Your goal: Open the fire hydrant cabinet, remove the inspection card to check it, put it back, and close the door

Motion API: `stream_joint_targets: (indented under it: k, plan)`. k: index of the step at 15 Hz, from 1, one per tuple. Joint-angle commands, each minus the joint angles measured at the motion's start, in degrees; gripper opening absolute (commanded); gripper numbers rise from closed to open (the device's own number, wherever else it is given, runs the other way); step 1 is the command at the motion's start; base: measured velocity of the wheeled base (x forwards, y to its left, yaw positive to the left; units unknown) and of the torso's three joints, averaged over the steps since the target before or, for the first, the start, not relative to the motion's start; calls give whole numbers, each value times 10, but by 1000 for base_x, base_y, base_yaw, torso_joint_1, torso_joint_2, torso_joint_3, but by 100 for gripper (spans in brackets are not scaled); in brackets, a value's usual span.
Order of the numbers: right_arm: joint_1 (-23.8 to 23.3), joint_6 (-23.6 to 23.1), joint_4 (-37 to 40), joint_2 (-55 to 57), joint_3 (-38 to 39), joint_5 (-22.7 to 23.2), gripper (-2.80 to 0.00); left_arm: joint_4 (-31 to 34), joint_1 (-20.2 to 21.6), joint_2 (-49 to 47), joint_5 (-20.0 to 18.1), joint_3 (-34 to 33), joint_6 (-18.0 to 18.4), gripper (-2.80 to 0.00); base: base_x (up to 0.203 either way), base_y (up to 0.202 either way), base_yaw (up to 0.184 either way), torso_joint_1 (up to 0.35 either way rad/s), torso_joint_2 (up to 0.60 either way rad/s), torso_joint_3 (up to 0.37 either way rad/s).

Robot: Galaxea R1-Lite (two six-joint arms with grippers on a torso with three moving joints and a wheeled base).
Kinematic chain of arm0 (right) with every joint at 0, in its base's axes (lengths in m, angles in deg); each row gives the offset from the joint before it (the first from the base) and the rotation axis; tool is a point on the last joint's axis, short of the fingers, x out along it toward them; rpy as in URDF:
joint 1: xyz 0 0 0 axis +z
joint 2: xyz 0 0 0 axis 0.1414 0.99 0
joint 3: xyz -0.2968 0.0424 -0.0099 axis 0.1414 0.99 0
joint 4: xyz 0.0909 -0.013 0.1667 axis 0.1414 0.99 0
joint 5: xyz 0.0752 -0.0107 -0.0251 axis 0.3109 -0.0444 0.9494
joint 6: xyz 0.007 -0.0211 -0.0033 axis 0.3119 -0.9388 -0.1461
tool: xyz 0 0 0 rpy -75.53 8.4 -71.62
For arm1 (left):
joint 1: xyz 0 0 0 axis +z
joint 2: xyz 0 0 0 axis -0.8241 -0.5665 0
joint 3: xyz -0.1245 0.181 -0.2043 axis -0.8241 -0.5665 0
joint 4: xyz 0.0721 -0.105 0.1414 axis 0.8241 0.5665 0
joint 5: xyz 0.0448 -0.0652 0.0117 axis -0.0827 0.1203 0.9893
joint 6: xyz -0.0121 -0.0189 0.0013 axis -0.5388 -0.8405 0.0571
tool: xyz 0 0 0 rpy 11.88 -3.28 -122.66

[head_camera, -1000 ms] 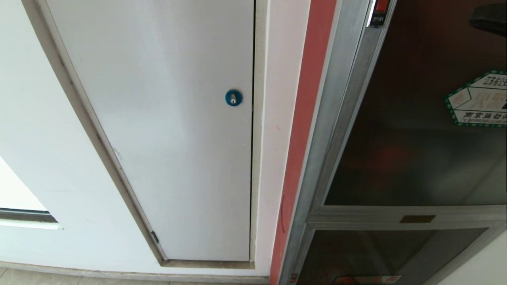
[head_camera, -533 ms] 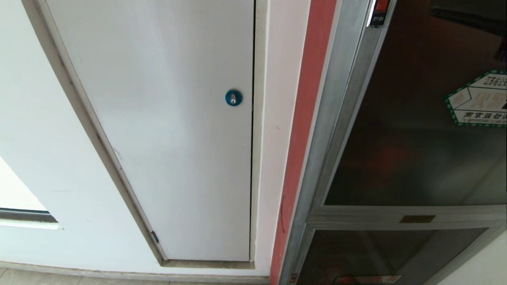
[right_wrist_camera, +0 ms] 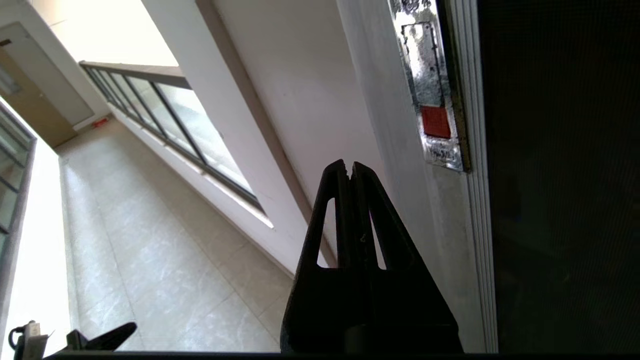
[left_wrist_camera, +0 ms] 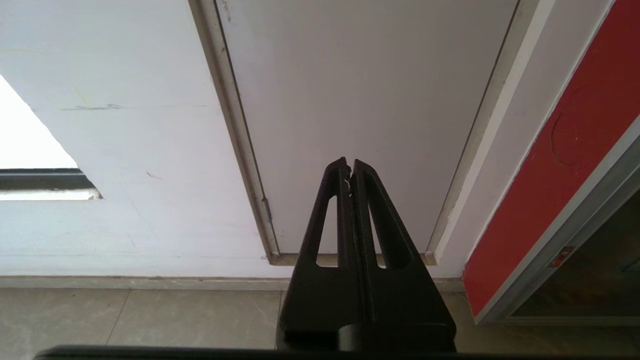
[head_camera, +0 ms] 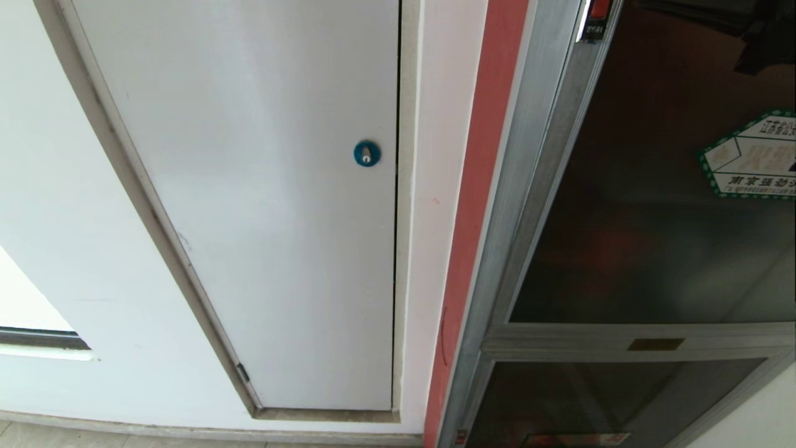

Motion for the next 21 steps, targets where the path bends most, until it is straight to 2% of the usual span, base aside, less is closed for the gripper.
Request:
stream_joint_targets:
  k: [1, 7, 11, 21]
  plan:
    - [1, 1, -6, 16, -9, -10, -280, 0, 0, 0, 0, 0, 0, -280, 0, 0, 0, 0, 0, 0]
    - [0, -1, -6, 49, -28, -15, -280, 0, 0, 0, 0, 0, 0, -280, 0, 0, 0, 0, 0, 0]
    - [0, 0, -5, 73, -69, -19, -280, 0, 0, 0, 0, -1, 0, -280, 0, 0, 0, 0, 0, 0]
    - [-2, 2, -7, 78, -52, -47, -280, 0, 0, 0, 0, 0, 0, -280, 0, 0, 0, 0, 0, 0]
